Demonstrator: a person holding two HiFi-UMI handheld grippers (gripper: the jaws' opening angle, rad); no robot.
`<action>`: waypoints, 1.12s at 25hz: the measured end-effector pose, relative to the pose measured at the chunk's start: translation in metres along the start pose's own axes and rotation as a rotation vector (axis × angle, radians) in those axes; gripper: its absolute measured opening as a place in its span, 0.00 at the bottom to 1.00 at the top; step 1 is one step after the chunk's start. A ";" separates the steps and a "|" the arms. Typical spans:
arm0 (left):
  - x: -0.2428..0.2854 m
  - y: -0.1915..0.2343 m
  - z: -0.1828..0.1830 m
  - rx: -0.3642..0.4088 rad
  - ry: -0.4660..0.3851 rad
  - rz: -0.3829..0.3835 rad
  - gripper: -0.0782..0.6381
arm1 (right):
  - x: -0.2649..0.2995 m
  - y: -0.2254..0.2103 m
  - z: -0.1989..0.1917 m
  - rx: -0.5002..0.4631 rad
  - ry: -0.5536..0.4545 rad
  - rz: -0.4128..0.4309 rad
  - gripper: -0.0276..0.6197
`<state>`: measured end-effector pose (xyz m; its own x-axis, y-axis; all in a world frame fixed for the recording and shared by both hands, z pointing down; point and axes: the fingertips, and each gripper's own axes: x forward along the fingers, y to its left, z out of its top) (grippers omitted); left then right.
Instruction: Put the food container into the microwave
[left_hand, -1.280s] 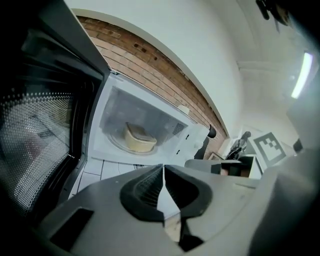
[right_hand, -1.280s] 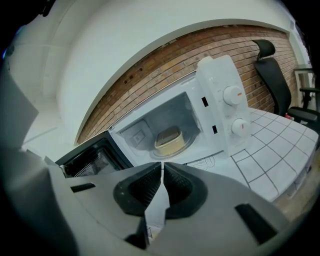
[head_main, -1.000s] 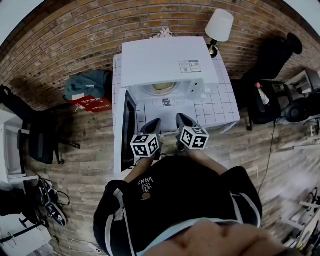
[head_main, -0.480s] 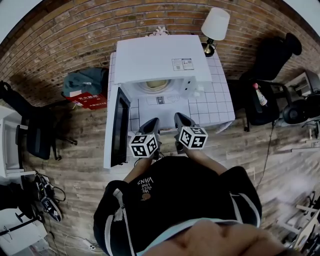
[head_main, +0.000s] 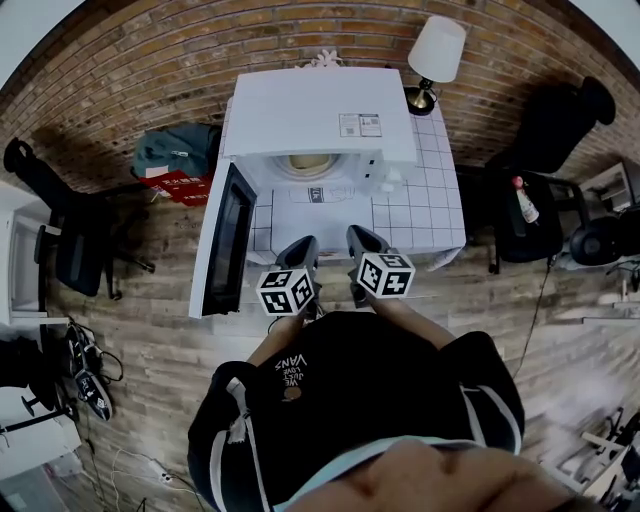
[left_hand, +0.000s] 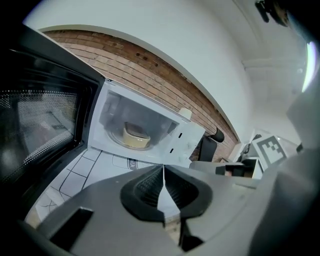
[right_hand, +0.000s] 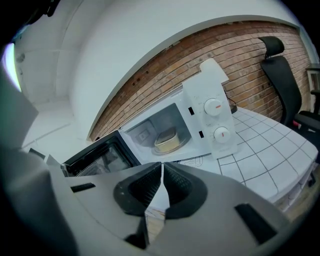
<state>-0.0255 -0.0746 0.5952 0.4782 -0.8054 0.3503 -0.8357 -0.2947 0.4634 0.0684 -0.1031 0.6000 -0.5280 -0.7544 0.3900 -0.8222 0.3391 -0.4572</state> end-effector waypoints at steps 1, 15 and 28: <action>-0.001 -0.003 -0.002 -0.002 -0.002 0.005 0.13 | -0.002 -0.001 -0.001 -0.003 0.005 0.006 0.07; -0.006 -0.029 -0.018 -0.006 -0.030 0.069 0.13 | -0.025 -0.015 -0.010 -0.037 0.061 0.060 0.06; -0.010 -0.038 -0.026 -0.024 -0.051 0.101 0.13 | -0.032 -0.015 -0.021 -0.067 0.110 0.097 0.05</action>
<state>0.0089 -0.0421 0.5953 0.3774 -0.8555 0.3545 -0.8718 -0.1991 0.4477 0.0936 -0.0721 0.6111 -0.6227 -0.6513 0.4336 -0.7767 0.4471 -0.4438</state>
